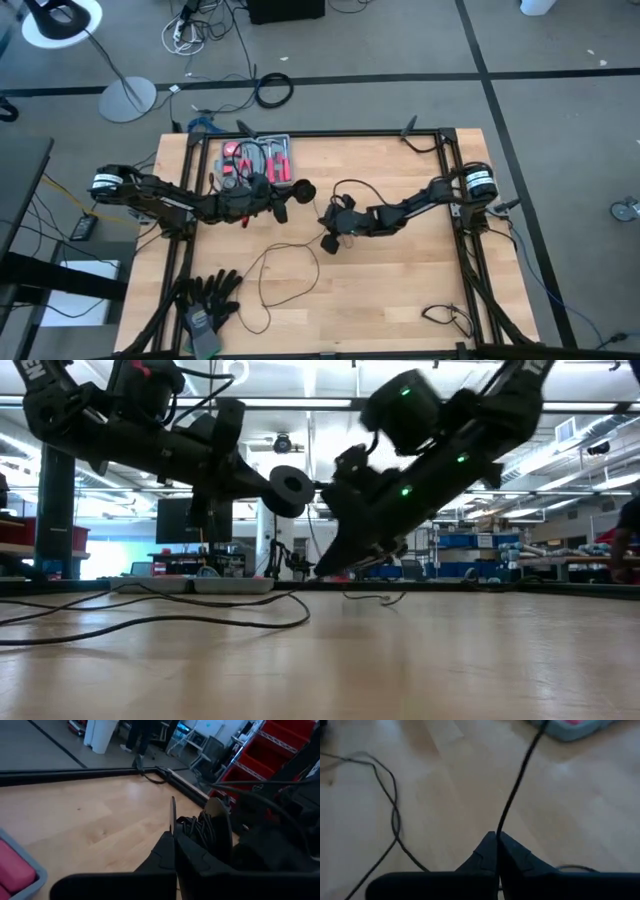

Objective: Coil cords
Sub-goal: Coil the black wire onto the spool

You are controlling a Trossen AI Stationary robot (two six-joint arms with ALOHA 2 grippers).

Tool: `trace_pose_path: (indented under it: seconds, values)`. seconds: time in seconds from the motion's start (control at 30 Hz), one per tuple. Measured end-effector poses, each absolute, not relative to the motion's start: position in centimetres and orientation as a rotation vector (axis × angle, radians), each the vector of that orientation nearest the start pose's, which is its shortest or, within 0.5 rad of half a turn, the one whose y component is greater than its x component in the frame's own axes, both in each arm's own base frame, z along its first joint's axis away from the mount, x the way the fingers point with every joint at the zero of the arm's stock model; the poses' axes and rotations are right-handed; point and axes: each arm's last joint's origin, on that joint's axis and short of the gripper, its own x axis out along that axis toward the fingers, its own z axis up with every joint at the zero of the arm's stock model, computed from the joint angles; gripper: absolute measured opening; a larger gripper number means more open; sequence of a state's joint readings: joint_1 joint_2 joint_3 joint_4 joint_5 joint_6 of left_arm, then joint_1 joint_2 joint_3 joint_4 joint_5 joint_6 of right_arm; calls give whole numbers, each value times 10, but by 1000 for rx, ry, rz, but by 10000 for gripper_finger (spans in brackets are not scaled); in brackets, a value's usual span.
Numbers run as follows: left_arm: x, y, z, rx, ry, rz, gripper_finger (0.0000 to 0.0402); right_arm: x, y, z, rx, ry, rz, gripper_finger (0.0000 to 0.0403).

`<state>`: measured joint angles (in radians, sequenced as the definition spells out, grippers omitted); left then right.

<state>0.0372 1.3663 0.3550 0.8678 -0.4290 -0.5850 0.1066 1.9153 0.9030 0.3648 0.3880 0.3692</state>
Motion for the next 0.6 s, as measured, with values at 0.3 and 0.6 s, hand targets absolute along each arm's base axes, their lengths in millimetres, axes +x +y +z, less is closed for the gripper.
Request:
trace_pose_path:
  seconds: [0.3,0.6]
  values:
    - [238,22,164,-561,77,575,0,417,35,139,33,612,-173,1]
    - [246,17,160,-498,317,611,0,442,9,179,-33,663,36,1]
